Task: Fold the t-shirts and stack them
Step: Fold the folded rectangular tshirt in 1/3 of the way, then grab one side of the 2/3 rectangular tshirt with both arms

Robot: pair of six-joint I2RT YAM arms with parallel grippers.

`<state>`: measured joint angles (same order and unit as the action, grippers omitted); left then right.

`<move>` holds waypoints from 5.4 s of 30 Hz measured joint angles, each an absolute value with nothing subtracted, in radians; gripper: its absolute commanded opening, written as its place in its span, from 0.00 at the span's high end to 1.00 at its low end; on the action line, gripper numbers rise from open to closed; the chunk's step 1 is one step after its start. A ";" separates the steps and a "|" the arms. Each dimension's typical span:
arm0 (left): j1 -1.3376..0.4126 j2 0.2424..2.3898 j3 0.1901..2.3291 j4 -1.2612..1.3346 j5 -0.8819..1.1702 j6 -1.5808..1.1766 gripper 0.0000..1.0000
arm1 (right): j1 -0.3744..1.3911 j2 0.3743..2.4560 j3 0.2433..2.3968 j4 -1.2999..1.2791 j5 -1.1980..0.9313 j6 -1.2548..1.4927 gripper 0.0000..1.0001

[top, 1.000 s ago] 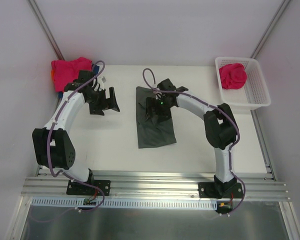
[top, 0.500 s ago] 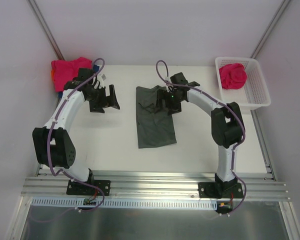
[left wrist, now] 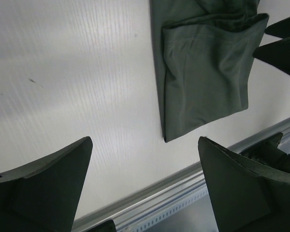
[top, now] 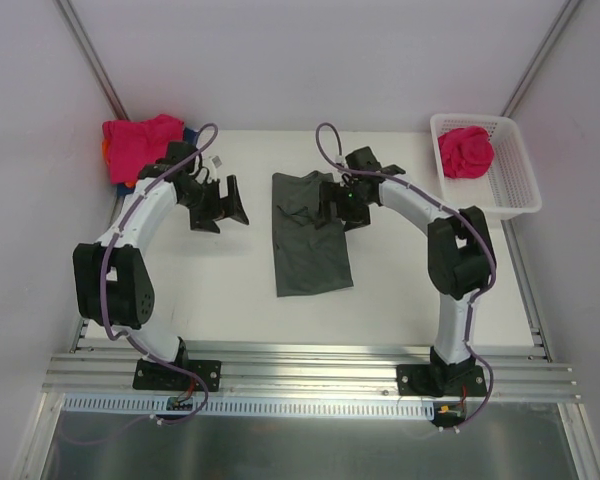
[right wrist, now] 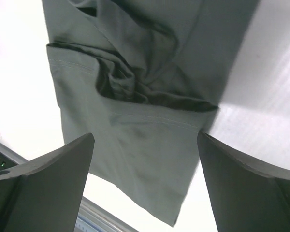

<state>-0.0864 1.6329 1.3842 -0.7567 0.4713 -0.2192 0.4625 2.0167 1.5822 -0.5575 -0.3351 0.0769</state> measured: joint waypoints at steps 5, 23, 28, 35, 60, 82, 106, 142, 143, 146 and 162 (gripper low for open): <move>-0.096 1.611 1.247 -0.754 0.499 -0.242 0.13 | 0.447 1.906 1.486 -0.587 -0.316 0.073 0.08; -0.184 1.547 1.027 -0.721 0.622 -0.316 0.35 | 0.447 1.502 1.018 -0.682 -0.338 0.097 0.32; -0.198 1.588 0.995 -0.702 0.651 -0.347 0.31 | 0.447 1.503 0.988 -0.685 -0.349 0.105 0.32; -0.244 1.730 1.007 -0.651 0.696 -0.385 0.36 | 0.446 1.568 0.995 -0.654 -0.363 0.124 0.32; -0.313 1.878 1.046 -0.530 0.789 -0.484 0.44 | 0.422 1.735 1.058 -0.575 -0.408 0.155 0.40; -0.354 1.926 1.044 -0.500 0.822 -0.518 0.49 | 0.450 1.739 1.063 -0.545 -0.445 0.176 0.51; -0.354 1.942 1.039 -0.482 0.830 -0.527 0.66 | 0.485 1.765 1.082 -0.524 -0.457 0.184 0.60; -0.354 1.942 1.033 -0.475 0.830 -0.529 0.75 | 0.459 1.712 1.002 -0.527 -0.448 0.164 0.61; -0.354 1.942 1.033 -0.475 0.830 -0.529 0.75 | 0.459 1.712 0.999 -0.528 -0.448 0.164 0.61; -0.354 1.942 1.033 -0.474 0.830 -0.529 0.75 | 0.459 1.712 0.994 -0.528 -0.448 0.164 0.61; -0.352 1.942 1.033 -0.474 0.831 -0.529 0.90 | 0.455 1.765 1.010 -0.510 -0.450 0.147 0.92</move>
